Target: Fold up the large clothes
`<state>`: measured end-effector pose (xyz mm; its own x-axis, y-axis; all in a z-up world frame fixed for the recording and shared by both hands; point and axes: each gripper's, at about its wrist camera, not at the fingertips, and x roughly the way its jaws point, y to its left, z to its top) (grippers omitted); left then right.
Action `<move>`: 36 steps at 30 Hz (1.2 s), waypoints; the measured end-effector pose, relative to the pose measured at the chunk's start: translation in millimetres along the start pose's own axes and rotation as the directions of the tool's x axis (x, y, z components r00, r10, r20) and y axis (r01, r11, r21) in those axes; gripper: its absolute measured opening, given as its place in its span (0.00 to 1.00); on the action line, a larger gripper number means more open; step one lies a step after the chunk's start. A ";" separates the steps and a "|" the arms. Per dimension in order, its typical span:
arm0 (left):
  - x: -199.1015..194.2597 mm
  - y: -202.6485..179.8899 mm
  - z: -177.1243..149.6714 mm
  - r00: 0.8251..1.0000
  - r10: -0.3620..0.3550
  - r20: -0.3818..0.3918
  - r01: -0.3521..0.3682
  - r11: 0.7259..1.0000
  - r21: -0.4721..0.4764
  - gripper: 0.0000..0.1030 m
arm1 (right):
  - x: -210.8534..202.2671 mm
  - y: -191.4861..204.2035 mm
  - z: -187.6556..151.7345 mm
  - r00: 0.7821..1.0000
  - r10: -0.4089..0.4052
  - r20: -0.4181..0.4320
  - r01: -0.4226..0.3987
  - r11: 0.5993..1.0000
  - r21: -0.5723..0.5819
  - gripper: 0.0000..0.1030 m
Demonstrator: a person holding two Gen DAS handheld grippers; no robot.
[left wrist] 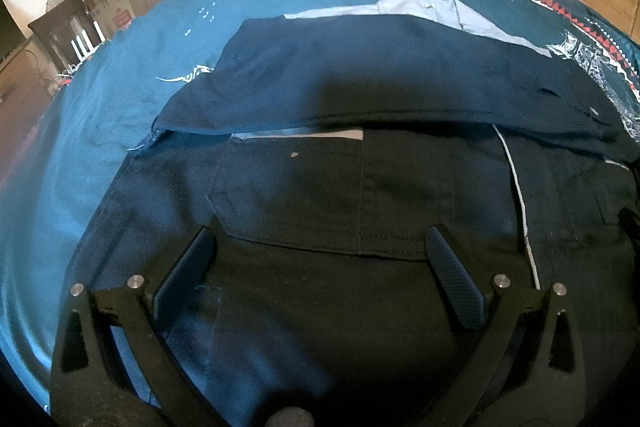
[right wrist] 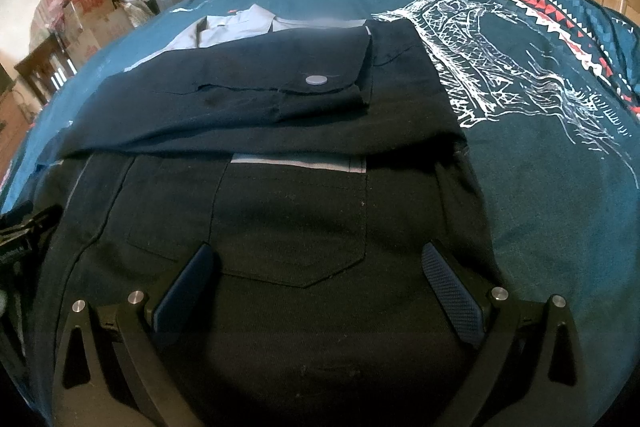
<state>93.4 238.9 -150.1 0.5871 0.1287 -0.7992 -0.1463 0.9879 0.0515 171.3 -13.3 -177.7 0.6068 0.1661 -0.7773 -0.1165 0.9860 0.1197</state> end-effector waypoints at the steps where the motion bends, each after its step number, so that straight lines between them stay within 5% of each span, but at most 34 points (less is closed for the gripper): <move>1: -1.3 5.9 1.9 0.999 -0.035 -0.011 0.035 0.999 -0.010 1.00 | -1.2 0.6 0.2 1.000 0.000 -0.006 0.000 1.000 -0.001 1.00; 4: -19.0 25.9 6.5 0.996 -0.089 -0.012 0.088 0.994 -0.062 0.99 | -9.4 -0.1 1.3 0.999 0.008 -0.036 -0.008 1.000 -0.003 1.00; 11: -130.5 137.6 1.2 0.974 -0.035 0.223 0.097 0.957 -0.274 0.99 | -95.3 -19.3 -20.4 0.995 0.096 -0.017 -0.096 0.995 -0.040 0.97; 16: -211.7 245.9 -26.3 0.929 0.129 0.348 0.043 0.895 -0.444 1.00 | -181.4 -57.6 -50.4 0.986 0.169 0.014 -0.169 0.986 -0.016 0.97; 20: -247.1 303.5 -59.4 0.908 0.221 0.356 0.002 0.848 -0.531 1.00 | -213.4 -85.7 -91.4 0.959 0.276 -0.069 -0.270 0.959 0.085 0.98; 23: -238.7 313.4 -78.1 0.937 0.128 0.324 0.057 0.860 -0.506 1.00 | -214.0 -94.3 -126.6 0.954 0.262 -0.145 -0.247 0.962 0.114 0.98; 27: -193.8 280.4 -99.2 0.967 -0.114 0.226 0.197 0.899 -0.392 0.99 | -191.8 -102.3 -156.1 0.908 0.363 -0.212 -0.300 0.913 0.276 0.98; 32: -156.3 258.6 -119.9 0.953 -0.277 0.121 0.302 0.886 -0.352 0.99 | -153.9 -72.8 -182.2 0.856 0.366 -0.365 -0.292 0.925 0.244 0.97; 36: -145.8 258.5 -127.8 0.939 -0.338 0.065 0.339 0.877 -0.339 0.98 | -142.4 -63.4 -183.4 0.851 0.342 -0.398 -0.274 0.936 0.219 0.96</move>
<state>-131.7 464.4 -96.7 0.6523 -0.2073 -0.7290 -0.1996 0.8809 -0.4291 -51.9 -102.8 -187.8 0.1641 0.4718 -0.8663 -0.1034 0.8816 0.4606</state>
